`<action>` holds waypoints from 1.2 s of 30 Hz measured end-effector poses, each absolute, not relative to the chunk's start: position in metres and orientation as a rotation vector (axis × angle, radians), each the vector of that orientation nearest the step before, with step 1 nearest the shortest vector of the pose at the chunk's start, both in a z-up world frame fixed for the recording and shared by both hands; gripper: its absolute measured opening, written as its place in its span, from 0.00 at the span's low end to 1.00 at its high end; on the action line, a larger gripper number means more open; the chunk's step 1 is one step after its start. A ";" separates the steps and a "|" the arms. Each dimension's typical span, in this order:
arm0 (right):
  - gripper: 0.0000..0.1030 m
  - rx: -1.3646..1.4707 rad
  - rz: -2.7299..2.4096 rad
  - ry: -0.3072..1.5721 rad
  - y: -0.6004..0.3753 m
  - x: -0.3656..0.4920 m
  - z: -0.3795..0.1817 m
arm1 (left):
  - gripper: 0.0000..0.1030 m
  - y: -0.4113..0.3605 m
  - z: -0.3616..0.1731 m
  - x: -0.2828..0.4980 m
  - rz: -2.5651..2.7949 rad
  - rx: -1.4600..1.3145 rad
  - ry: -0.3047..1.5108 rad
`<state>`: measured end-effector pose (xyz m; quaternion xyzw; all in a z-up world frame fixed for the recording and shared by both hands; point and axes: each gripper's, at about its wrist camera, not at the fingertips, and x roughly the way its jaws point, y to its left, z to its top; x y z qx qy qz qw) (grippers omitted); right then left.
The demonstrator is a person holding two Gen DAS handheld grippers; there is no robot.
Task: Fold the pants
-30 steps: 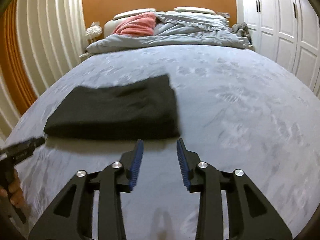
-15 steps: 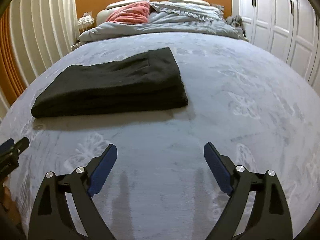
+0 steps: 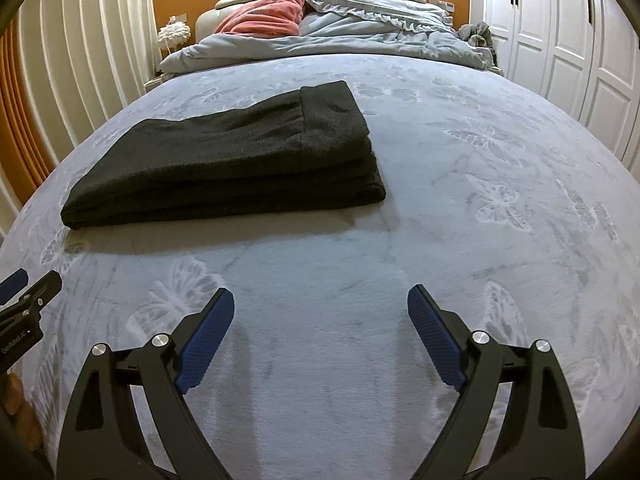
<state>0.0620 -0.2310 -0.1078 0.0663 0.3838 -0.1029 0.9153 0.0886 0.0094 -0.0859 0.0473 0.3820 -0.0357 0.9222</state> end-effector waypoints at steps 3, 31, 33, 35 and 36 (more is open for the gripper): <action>0.84 0.137 -0.215 0.791 -0.230 0.062 -0.108 | 0.76 0.012 -0.085 0.088 -0.072 0.077 0.781; 0.84 0.132 -0.217 0.789 -0.229 0.062 -0.109 | 0.76 0.008 -0.081 0.084 -0.056 0.095 0.753; 0.84 0.132 -0.217 0.789 -0.229 0.062 -0.109 | 0.76 0.008 -0.081 0.084 -0.056 0.096 0.753; 0.84 0.132 -0.217 0.788 -0.229 0.062 -0.109 | 0.76 0.008 -0.081 0.084 -0.056 0.096 0.753; 0.84 0.132 -0.217 0.789 -0.229 0.062 -0.109 | 0.76 0.008 -0.081 0.084 -0.056 0.097 0.751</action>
